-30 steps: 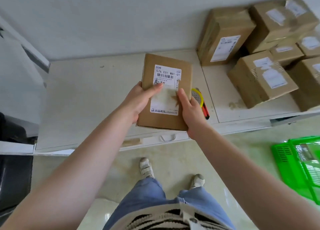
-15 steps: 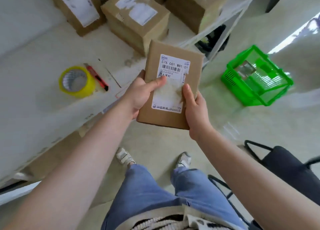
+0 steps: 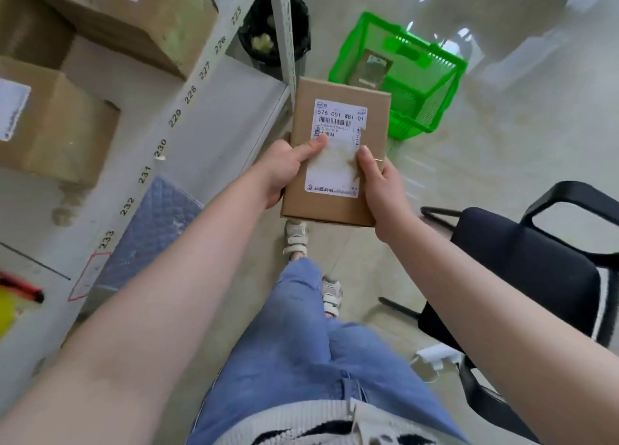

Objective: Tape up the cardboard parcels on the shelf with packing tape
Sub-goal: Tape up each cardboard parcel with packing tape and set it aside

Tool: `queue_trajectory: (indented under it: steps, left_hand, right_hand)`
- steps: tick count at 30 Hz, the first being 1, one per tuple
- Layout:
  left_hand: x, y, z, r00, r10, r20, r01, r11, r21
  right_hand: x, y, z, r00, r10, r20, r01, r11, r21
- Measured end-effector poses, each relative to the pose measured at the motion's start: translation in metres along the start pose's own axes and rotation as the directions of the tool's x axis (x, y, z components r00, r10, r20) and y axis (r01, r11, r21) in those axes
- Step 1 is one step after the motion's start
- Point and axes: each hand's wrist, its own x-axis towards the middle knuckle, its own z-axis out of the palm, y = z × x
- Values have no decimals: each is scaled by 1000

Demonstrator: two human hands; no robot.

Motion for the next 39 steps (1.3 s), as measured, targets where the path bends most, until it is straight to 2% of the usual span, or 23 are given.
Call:
queue_trajectory:
  steps: [4, 8, 14, 17, 22, 28, 36, 39]
  left_hand:
    - [59, 26, 10, 996, -56, 64, 53, 997, 56]
    - [114, 55, 28, 992, -84, 94, 76, 994, 84]
    - [187, 95, 66, 995, -71, 74, 61, 990, 128]
    - [236, 112, 89, 997, -76, 20, 70, 976, 207]
    - [366, 91, 109, 990, -112, -88, 137, 921, 365]
    - [410, 112, 161, 988, -142, -61, 155, 917, 369]
    - [537, 75, 184, 993, -64, -101, 111, 806, 582]
    - [590, 59, 189, 990, -76, -115, 128, 810, 572]
  right_hand:
    - [52, -11, -10, 998, -14, -65, 11, 999, -49]
    - [105, -31, -28, 997, -8, -80, 7, 1000, -24]
    - [182, -60, -59, 993, -27, -117, 27, 1000, -2]
    - [231, -75, -79, 991, -39, -127, 41, 999, 13]
    - [316, -73, -110, 984, 84, -157, -74, 995, 68]
    - [408, -46, -141, 933, 276, -230, -254, 959, 122]
    - [525, -19, -155, 911, 290, -292, -257, 955, 146]
    - [574, 6, -159, 914, 256, -315, -206, 961, 182]
